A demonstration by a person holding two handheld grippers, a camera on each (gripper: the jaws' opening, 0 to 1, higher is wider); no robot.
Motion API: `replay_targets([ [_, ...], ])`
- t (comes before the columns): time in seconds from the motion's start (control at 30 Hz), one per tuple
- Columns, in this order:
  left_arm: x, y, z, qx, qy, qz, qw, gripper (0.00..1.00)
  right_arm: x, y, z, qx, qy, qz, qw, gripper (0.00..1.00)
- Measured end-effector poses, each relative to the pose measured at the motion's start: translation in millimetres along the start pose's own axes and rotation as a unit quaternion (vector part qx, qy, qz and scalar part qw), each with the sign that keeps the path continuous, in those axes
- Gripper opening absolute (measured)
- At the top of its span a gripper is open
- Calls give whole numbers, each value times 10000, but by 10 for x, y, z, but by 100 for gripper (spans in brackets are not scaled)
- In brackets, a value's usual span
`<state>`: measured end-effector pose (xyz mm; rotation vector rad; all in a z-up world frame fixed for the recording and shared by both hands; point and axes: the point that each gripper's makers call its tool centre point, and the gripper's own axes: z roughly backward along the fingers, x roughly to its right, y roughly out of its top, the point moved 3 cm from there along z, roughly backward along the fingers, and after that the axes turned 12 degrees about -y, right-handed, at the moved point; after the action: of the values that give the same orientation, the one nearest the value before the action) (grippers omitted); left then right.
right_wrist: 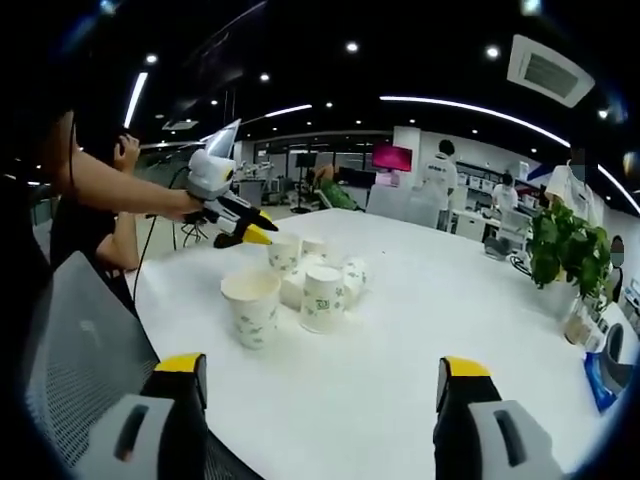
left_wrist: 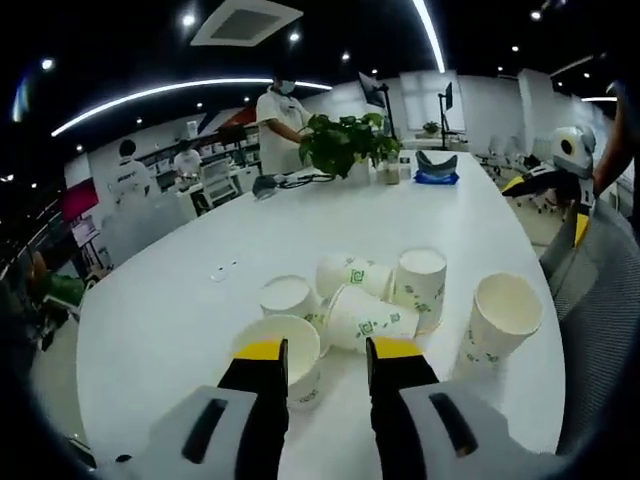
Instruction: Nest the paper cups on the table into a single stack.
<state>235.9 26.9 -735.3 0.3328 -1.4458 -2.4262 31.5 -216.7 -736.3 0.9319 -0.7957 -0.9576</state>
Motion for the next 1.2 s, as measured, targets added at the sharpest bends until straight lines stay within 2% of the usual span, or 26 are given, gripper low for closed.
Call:
replay_targets([
  [0.33, -188, -161, -114, -424, 21, -116, 9990, 20, -5, -14, -4, -40, 10, 29, 10000, 96],
  [0.47, -261, -204, -159, -495, 56, -112, 9987, 14, 0, -16, -4, -47, 0, 32, 10000, 96],
  [0.57, -241, -183, -183, -505, -32, -39, 9987, 11, 6, -17, -5, -44, -12, 27, 10000, 96],
  [0.7, -198, -221, -252, -688, -128, -141, 9974, 10, 7, -20, -4, -46, -13, 33, 10000, 96],
  [0.9, -164, -271, -279, -948, -106, -336, 9949, 5, 23, -21, -3, -44, -59, 26, 10000, 95],
  [1.03, -168, -313, -280, -995, -126, -386, 9942, 2, 16, -21, -3, -54, -40, 41, 10000, 95],
  [1.2, -124, -254, -235, -954, -77, -366, 9947, 0, 22, -27, -4, -62, -50, 38, 10000, 95],
])
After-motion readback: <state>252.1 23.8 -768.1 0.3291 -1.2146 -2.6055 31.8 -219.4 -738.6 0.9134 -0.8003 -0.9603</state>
